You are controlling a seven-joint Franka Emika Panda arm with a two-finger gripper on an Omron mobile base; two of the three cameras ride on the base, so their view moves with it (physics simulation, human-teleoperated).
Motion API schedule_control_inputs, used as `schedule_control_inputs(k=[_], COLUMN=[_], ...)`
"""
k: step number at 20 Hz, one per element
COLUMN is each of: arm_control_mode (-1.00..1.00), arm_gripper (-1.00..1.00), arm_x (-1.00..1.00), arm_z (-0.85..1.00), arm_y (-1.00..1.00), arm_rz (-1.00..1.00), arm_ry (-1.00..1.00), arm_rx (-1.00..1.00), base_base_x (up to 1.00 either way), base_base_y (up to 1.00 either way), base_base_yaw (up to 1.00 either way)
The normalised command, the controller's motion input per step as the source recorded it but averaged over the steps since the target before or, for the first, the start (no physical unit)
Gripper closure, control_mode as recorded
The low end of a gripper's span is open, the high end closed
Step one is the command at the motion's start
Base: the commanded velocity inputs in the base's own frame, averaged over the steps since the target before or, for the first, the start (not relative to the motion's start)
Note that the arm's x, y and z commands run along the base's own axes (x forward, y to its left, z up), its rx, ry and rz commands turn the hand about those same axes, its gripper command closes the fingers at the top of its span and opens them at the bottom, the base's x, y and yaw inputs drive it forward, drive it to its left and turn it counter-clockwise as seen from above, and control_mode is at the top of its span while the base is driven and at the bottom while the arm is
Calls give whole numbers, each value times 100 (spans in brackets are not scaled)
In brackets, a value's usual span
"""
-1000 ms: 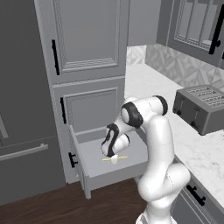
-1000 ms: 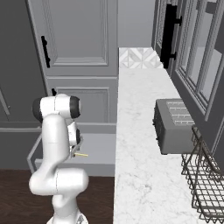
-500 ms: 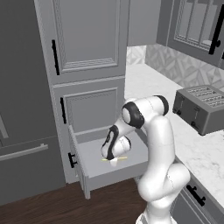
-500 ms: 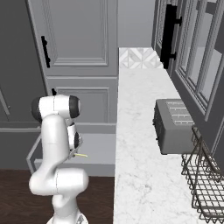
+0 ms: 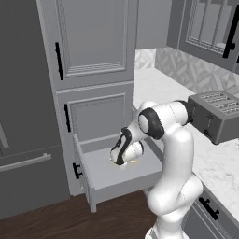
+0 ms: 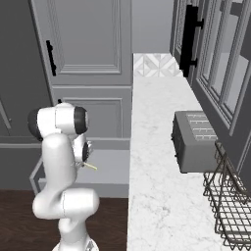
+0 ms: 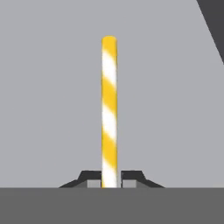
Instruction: Take a straw from the drawer in front and place it inside the glass cup on the dining counter.
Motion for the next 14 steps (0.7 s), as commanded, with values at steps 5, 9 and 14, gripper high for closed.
schedule_control_inputs(k=[5, 9, 14], arm_control_mode=[-100, -100, -100], arm_gripper=[100, 100, 100], arm_x=[-2, -2, -1], arm_z=[100, 100, 100], arm_y=[17, 68, 63], arm_rz=[-17, -21, -12], arm_ry=[-30, -12, 0], arm_rx=[11, 2, 0], base_base_x=[0, 0, 0], base_base_y=[0, 0, 0], base_base_yaw=[0, 0, 0])
